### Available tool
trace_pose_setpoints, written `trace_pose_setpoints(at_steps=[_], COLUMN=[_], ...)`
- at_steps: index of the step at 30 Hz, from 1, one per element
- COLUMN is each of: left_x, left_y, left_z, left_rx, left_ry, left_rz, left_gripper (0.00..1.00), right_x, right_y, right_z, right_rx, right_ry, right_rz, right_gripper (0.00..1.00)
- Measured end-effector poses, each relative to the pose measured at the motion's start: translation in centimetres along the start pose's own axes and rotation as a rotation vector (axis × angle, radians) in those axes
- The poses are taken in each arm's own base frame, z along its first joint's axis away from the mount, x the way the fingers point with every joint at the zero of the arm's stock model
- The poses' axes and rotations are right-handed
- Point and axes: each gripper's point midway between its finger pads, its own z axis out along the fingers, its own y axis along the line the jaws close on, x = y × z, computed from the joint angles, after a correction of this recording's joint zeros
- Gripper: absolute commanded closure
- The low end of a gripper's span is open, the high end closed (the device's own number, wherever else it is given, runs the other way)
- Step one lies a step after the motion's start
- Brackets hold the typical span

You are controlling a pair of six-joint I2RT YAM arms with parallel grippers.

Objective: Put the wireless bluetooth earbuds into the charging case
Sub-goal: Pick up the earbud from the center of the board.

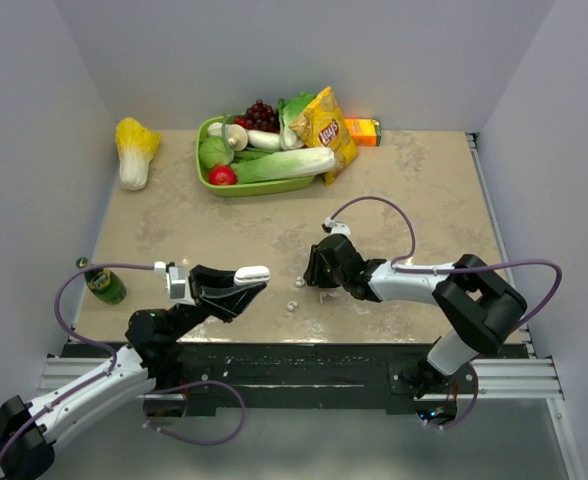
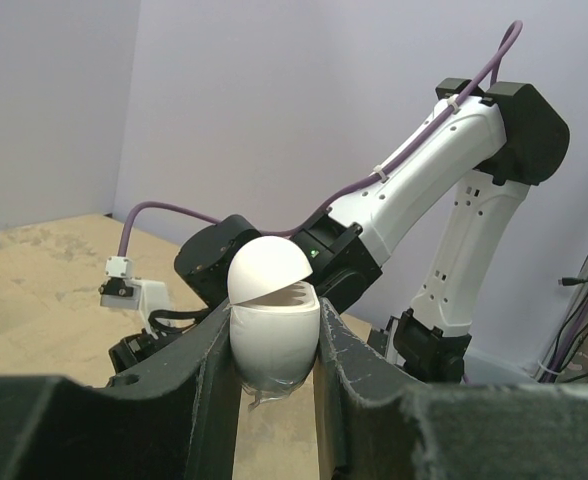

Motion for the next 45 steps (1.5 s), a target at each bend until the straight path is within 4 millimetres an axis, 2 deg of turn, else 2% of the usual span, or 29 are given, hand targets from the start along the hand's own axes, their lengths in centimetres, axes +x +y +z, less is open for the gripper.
trace_pose_setpoints(at_steps=[17,30,45], left_x=[-0.2,-0.4,-0.7], left_y=[-0.1,-0.2,-0.4], left_z=[0.0,0.1,0.0], left_rx=[0.003,0.008,0.013], left_ry=[-0.006,-0.016,-0.026], left_rz=[0.001,-0.004,-0.002], left_gripper=[1.0,1.0,1.0], right_x=[0.4,0.7,0.9], right_y=[1.7,1.4,1.3], right_z=[0.7,0.2,0.1], right_rx=[-0.048,-0.044,-0.036], right_ry=[0.004,0.01,0.013], right_rz=[-0.021,-0.018,-0.029], right_gripper=[0.58,0.56,0.59])
